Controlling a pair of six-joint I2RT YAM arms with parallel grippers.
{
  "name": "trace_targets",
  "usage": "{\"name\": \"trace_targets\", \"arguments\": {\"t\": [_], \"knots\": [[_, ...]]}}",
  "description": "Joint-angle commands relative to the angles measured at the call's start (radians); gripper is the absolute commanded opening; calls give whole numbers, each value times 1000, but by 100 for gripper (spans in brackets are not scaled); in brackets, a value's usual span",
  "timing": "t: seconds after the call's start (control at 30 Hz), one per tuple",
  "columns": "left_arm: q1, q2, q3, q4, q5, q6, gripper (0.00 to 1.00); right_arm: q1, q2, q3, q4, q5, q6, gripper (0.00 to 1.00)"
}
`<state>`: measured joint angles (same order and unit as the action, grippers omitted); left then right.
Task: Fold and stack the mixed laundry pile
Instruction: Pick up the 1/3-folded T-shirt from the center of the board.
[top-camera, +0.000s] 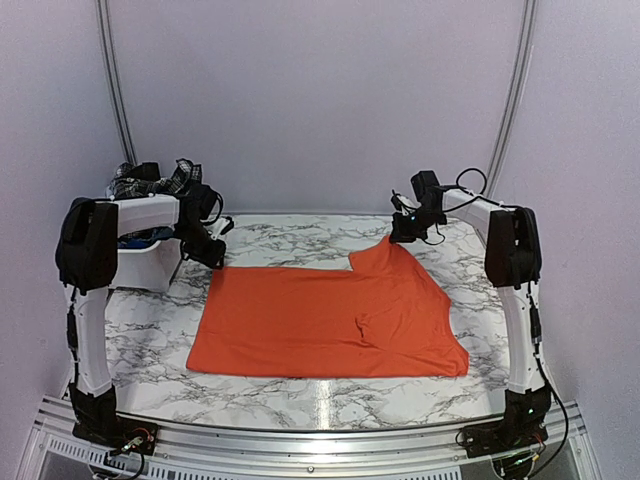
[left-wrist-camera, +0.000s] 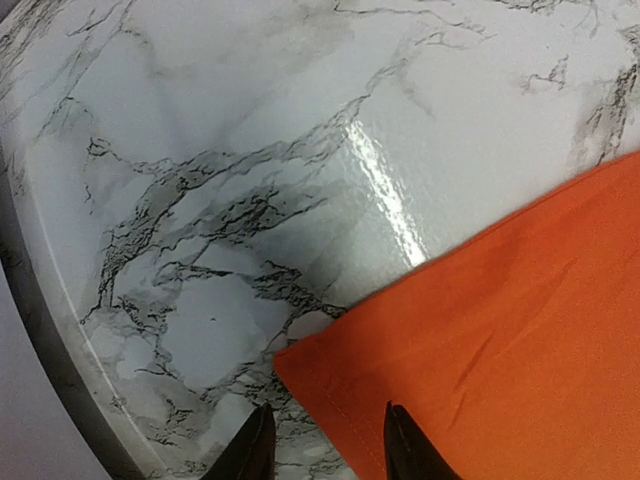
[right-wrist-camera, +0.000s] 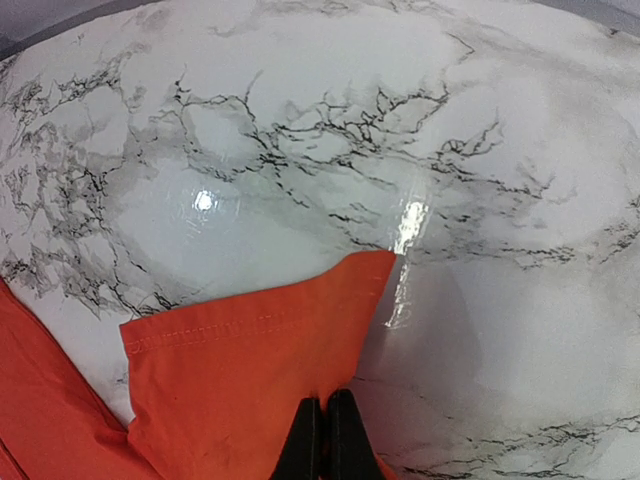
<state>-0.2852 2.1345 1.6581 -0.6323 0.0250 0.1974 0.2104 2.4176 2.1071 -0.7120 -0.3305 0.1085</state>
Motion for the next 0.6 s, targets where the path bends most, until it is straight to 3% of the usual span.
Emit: {"name": "trace_targets", "arguments": {"t": [0.0,0.33,0.57], "knots": [[3,49,52,-33,-61,71,38,-5,-28,17,5,-9,15,0],[8,130,145,-35,-63,87,38,-10,-24,21,1,-8,12,0],[8,138,106,-41,-30,112,35,-15,-21,24,1,-11,17,0]]}}
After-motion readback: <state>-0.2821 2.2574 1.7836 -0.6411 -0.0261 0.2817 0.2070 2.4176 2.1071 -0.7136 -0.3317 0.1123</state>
